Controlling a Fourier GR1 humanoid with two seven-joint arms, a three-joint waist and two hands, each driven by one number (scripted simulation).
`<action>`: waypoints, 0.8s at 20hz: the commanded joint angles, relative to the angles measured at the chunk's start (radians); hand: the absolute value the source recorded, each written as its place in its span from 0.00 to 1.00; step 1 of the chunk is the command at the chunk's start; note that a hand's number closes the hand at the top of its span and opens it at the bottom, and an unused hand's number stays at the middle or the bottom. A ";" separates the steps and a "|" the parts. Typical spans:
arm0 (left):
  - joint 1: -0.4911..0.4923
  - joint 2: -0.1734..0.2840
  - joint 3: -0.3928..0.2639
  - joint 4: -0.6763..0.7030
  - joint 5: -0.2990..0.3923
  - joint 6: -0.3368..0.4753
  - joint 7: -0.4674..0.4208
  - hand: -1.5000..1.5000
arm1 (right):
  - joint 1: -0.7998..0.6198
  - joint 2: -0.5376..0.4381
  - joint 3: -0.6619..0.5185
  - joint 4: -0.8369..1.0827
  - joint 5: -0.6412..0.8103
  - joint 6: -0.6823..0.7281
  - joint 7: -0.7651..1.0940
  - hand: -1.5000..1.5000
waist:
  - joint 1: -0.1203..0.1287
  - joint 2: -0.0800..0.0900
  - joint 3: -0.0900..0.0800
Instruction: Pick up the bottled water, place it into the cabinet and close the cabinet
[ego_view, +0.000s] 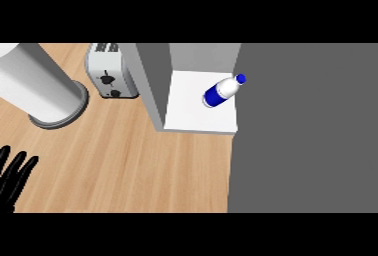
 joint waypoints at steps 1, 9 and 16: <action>0.041 0.021 0.029 -0.004 0.029 -0.030 -0.002 0.00 | -0.053 -0.009 0.039 -0.248 0.144 -0.089 0.103 1.00 | 0.001 -0.003 -0.002; 0.096 0.075 0.109 0.018 0.055 -0.096 -0.024 0.00 | -0.230 0.049 0.197 -0.170 0.156 -0.264 0.200 1.00 | 0.025 0.004 -0.002; 0.134 0.103 0.155 0.026 0.082 -0.165 -0.038 0.00 | -0.433 0.118 0.340 -0.106 0.170 -0.412 0.303 1.00 | 0.043 0.002 -0.003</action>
